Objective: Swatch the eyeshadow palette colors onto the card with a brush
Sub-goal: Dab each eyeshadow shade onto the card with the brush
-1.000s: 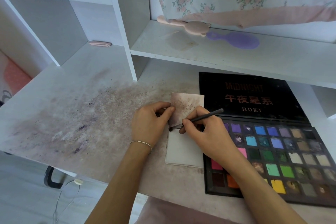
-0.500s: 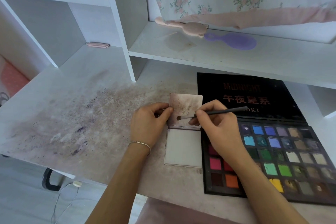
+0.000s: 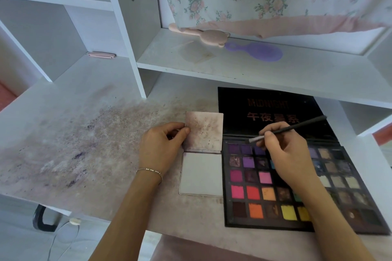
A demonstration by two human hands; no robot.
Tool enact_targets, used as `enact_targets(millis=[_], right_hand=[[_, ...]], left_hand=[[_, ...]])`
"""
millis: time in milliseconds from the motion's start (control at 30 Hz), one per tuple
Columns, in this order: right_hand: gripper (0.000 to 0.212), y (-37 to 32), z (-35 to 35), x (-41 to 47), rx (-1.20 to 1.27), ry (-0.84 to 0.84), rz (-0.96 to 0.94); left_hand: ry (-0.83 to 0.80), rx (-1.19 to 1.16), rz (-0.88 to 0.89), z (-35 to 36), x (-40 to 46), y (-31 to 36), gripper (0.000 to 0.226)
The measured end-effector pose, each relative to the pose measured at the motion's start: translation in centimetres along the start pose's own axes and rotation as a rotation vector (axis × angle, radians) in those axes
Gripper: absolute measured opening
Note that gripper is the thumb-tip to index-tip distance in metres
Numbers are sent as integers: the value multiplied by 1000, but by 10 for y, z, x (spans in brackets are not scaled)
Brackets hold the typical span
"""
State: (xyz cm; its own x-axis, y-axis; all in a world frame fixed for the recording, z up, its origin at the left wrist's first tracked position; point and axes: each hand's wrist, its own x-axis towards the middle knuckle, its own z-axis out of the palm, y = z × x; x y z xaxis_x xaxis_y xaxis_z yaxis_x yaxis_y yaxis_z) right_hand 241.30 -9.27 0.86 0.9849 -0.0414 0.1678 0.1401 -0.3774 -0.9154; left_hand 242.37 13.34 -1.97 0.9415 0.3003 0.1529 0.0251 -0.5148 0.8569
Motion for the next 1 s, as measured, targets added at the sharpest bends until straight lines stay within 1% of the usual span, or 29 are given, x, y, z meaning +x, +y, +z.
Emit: enact_targets(millis=[133,433,567,633,700,767,833,900,1000], right_hand=[[24,5,-1,-3,-32,3,-13],[14,6,1,-6,-138,-66,-42],[14,6,-1,-5,-153,-39,-50],[13,6,-1,-5,-157,-62,-52],[17,7,-1,-4,-178,-67,-56],[23,8,-1,-4,-171,-20,-45],[19,8,-1,-4,-153,-18,-39],[16,8,-1,-5,-162,-58,-39],[22,8,-1,-5,-158,-17,-42]], left_hand=[[-2,-5,-6,1,1,0,11],[8,0,0,1,1,-1,10],[8,-5,9,1,1,-1,9],[6,-1,12,1,1,-1,9],[8,4,12,1,1,-2,9],[6,8,14,1,1,-2,9],[-1,-4,16,1,1,-1,9],[-1,-7,16,1,1,-1,10],[-2,6,18,1,1,-1,8]])
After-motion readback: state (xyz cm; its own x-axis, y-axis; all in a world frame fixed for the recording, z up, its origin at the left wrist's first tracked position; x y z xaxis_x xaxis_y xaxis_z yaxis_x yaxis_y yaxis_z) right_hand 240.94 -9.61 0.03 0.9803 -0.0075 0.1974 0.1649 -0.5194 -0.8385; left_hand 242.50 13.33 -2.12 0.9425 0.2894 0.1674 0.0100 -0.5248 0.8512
